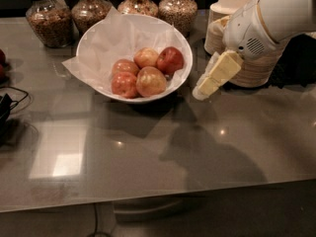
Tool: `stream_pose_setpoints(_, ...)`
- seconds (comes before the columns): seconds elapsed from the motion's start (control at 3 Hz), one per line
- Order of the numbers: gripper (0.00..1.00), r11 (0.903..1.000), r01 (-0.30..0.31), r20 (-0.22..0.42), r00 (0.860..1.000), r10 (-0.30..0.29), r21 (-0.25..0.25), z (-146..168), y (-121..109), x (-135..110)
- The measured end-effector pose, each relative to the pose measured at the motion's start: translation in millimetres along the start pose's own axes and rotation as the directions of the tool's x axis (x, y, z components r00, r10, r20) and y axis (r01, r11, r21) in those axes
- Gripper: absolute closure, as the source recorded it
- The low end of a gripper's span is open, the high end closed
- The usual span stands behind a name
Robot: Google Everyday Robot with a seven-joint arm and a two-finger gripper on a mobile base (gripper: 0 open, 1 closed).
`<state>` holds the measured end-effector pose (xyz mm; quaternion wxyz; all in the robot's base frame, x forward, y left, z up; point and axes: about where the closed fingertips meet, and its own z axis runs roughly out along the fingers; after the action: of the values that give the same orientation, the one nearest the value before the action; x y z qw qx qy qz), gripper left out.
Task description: Pick apple from white bowl
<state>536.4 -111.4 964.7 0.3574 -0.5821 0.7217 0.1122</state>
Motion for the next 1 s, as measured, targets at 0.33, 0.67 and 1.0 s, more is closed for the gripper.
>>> stream_pose_setpoints(0.33, 0.00, 0.9995, 0.006, 0.107, 0.994, -0.003, -0.032, 16, 0, -30)
stream_pose_setpoints(0.67, 0.07, 0.9983, 0.022, 0.165, 0.986, -0.013, -0.055, 22, 2, -51)
stream_pose_setpoints(1.0, 0.18, 0.9965, 0.034, 0.196, 0.980, -0.018, -0.077, 27, 7, -65)
